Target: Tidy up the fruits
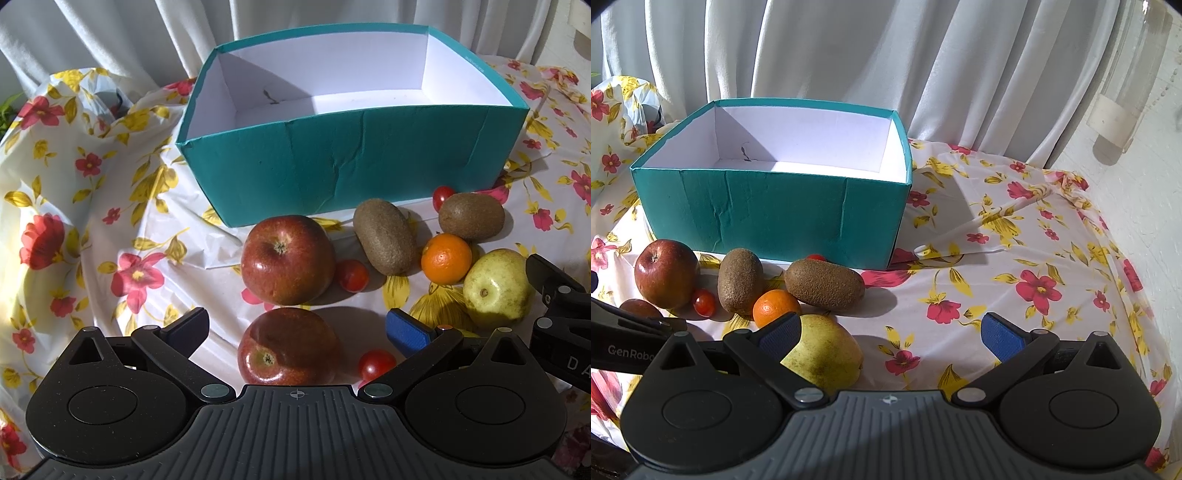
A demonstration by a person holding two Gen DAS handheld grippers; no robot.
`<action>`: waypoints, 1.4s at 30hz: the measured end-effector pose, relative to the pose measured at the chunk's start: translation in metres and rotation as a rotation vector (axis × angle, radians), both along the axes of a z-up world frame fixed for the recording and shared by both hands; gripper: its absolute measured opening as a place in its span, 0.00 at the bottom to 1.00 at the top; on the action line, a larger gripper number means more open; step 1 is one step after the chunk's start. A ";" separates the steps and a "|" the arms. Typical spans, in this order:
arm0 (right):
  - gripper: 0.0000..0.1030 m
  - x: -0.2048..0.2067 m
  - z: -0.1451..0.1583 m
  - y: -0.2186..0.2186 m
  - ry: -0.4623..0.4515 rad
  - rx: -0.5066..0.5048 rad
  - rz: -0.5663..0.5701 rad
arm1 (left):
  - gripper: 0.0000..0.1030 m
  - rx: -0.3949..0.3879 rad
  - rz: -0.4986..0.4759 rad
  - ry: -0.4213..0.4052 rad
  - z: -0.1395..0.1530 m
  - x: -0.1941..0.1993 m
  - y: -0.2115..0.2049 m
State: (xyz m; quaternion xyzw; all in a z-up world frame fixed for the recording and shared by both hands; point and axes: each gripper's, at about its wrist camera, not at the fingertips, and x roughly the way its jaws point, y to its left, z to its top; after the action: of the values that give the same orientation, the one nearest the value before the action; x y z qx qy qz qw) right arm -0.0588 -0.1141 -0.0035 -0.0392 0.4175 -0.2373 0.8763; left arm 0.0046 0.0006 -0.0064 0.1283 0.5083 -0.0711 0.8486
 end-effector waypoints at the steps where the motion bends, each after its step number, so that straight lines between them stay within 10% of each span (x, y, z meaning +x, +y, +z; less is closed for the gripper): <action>1: 1.00 0.000 0.000 0.000 0.000 0.000 -0.001 | 1.00 0.000 0.000 -0.001 0.000 0.000 0.000; 42: 1.00 -0.002 0.002 -0.002 -0.018 0.003 0.012 | 1.00 0.004 0.002 0.009 -0.004 0.000 0.001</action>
State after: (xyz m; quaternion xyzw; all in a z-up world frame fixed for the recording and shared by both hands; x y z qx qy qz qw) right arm -0.0607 -0.1165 -0.0014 -0.0382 0.4098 -0.2317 0.8814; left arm 0.0048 0.0012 -0.0102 0.1293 0.5123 -0.0697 0.8462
